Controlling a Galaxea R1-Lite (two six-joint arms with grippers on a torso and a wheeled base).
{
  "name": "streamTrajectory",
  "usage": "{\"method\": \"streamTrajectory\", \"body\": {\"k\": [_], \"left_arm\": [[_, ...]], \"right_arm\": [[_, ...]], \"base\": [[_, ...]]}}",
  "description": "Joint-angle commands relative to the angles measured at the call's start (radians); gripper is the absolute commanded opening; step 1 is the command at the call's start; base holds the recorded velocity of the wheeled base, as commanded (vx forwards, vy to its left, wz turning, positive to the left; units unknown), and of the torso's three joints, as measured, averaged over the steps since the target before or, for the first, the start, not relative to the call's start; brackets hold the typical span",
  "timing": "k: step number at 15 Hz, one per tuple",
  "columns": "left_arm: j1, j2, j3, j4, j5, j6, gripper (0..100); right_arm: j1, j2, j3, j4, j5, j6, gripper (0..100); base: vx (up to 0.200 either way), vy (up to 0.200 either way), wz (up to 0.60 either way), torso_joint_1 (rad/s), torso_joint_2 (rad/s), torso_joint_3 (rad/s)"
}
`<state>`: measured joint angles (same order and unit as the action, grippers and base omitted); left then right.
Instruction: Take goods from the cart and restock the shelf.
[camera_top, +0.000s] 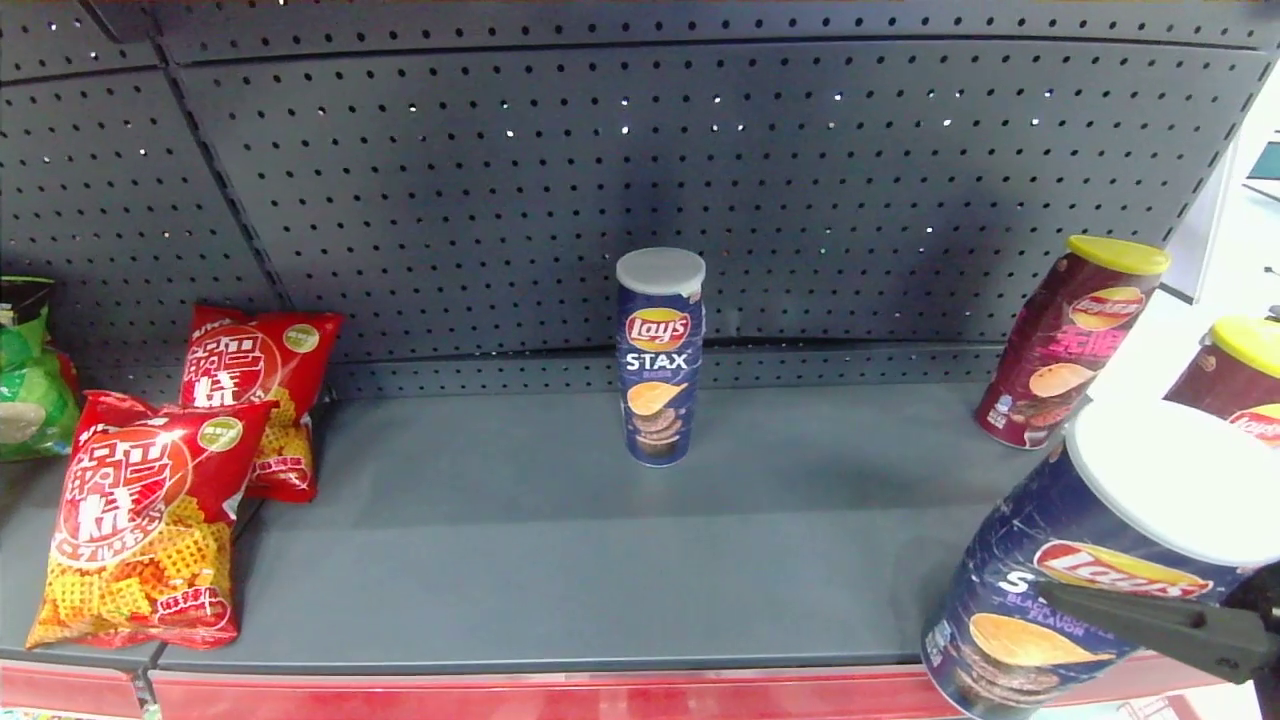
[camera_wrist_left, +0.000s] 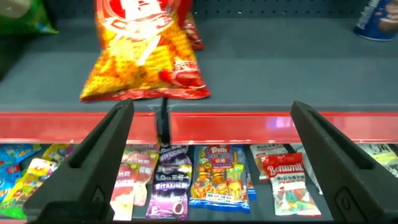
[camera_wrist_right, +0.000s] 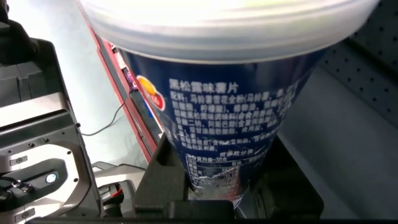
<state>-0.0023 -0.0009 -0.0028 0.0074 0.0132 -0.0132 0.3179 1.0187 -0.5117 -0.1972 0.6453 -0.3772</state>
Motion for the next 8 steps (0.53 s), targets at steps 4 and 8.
{"method": "streamTrajectory", "body": {"k": [4, 8], "left_arm": [[-0.001, 0.001, 0.000, 0.000, -0.001, -0.001, 100], [-0.001, 0.001, 0.001, -0.001, -0.012, 0.038, 100]], "right_arm": [[0.001, -0.015, 0.004, -0.001, 0.000, 0.000, 0], [0.001, -0.022, 0.001, -0.001, 0.000, 0.000, 0]], "base": [[0.000, 0.000, 0.00, 0.000, 0.00, 0.000], [0.000, 0.000, 0.00, 0.000, 0.00, 0.000]]}}
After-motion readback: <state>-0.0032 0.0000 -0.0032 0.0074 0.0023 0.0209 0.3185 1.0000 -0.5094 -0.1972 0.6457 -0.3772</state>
